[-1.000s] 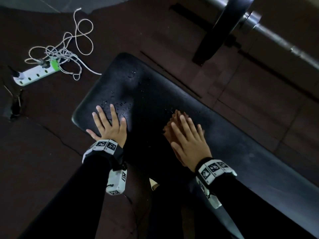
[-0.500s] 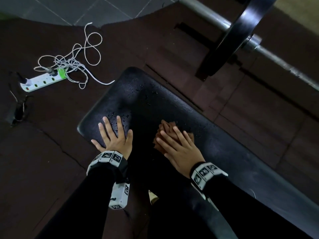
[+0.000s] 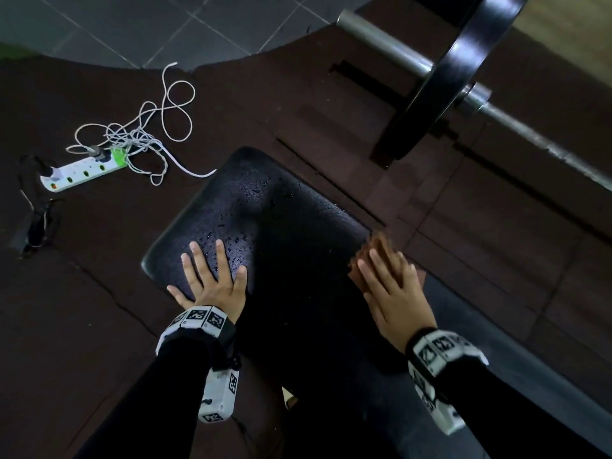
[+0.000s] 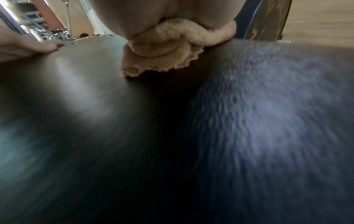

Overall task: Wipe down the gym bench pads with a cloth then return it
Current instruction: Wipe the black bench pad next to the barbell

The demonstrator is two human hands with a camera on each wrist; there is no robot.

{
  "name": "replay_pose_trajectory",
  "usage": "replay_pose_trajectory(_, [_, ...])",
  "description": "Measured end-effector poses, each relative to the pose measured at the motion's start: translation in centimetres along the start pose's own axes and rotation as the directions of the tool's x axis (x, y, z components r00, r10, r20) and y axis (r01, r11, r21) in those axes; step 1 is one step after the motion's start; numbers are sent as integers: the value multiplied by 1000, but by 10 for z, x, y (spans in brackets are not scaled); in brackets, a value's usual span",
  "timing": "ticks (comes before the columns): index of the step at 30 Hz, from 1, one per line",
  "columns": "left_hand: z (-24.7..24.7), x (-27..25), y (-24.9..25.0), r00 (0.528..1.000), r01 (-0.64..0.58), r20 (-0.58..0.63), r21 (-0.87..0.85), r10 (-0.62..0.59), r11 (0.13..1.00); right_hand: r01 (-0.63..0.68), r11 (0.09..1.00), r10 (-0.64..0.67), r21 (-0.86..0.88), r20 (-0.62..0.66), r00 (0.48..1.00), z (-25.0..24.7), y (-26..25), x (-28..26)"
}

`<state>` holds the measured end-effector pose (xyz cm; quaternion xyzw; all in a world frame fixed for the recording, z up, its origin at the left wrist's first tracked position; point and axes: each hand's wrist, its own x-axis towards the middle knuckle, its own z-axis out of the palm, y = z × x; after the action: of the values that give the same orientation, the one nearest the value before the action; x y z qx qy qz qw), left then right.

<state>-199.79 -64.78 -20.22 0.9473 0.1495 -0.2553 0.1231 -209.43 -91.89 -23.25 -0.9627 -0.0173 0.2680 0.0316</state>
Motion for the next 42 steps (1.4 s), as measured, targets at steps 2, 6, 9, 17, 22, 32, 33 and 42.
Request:
replay_pose_trajectory(2, [-1, 1, 1, 1000, 3, 21, 7, -3, 1000, 19, 1000, -19, 19, 12, 1000, 3, -18, -19])
replay_pose_trajectory(6, [0, 4, -2, 998, 11, 66, 32, -13, 999, 123, 990, -122, 62, -18, 992, -5, -63, -26])
replay_pose_trajectory(9, [2, 6, -4, 998, 8, 62, 43, -11, 999, 188, 979, -186, 81, -29, 982, -21, -79, -4])
replay_pose_trajectory(17, [4, 6, -6, 998, 1, 56, 48, -3, 999, 146, 987, -137, 71, -110, 984, -46, -32, 60])
replay_pose_trajectory(22, [9, 11, -10, 999, -6, 52, 34, 5, 999, -18, 991, 37, 130, -148, 988, -23, -4, 17])
replay_pose_trajectory(32, [18, 16, -16, 1000, -19, -5, 12, 19, 1000, 187, 980, -182, 63, -74, 980, 1, -73, -19])
replay_pose_trajectory(33, [18, 17, -17, 1000, -19, -8, 13, 19, 1000, 190, 980, -186, 59, -68, 980, -6, -74, -10])
replay_pose_trajectory(42, [26, 22, -25, 998, -42, -52, -1, 41, 999, -24, 977, 60, 213, -165, 984, -31, -20, 44])
